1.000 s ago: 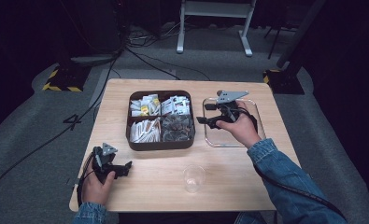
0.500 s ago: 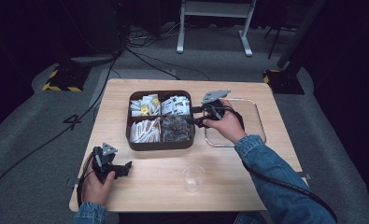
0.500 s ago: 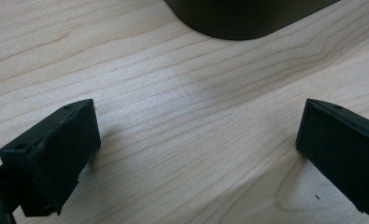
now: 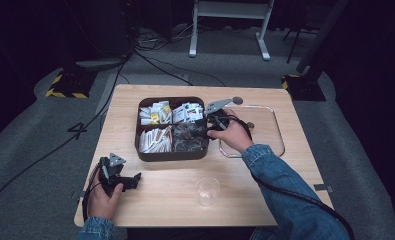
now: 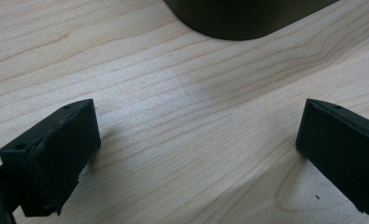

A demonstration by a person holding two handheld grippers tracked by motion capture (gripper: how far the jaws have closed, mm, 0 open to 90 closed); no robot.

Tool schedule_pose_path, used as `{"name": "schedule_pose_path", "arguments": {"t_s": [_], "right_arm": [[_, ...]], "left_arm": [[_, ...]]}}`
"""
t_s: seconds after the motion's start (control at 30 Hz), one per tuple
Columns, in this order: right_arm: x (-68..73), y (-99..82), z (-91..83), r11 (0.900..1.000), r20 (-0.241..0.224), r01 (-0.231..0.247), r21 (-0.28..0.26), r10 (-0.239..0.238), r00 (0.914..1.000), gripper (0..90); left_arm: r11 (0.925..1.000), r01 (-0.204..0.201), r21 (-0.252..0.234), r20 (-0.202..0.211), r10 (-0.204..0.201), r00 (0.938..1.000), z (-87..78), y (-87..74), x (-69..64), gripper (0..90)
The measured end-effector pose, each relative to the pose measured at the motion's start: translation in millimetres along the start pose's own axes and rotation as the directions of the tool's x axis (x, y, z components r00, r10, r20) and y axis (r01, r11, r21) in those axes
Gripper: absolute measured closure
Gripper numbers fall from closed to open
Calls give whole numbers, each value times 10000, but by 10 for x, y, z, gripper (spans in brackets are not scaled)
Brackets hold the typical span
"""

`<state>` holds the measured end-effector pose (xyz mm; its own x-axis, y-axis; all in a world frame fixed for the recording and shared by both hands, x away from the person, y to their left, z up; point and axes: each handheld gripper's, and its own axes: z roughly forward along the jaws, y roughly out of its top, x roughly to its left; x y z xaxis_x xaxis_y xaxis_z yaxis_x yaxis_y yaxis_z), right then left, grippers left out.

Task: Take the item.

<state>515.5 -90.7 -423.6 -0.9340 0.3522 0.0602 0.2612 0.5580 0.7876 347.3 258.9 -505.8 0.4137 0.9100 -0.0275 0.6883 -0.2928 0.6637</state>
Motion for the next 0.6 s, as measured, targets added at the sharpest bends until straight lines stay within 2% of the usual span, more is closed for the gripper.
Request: {"name": "schedule_pose_path", "arguments": {"t_s": [0.17,0.3,0.5,0.57,0.6], "right_arm": [[20,-5,138,9998,-84,19,210,-18,10000,439],[28,-6,185,9992,-23,35,389,-34,10000,443],[64,-30,310,9962,-46,267,828,-264,9996,468],[78,-30,330,9950,-46,346,936,-343,9994,491],[97,-21,341,9924,93,552,1100,-566,9984,568]], "left_arm": [[10000,0,-5,1,0,10000,0,0,0,1],[10000,-18,-2,17,18,10000,1,1,2,2],[10000,-22,-2,20,22,10000,1,1,2,1],[10000,-22,-1,17,22,10000,1,1,2,1],[10000,-20,-2,19,20,10000,1,1,2,1]]}}
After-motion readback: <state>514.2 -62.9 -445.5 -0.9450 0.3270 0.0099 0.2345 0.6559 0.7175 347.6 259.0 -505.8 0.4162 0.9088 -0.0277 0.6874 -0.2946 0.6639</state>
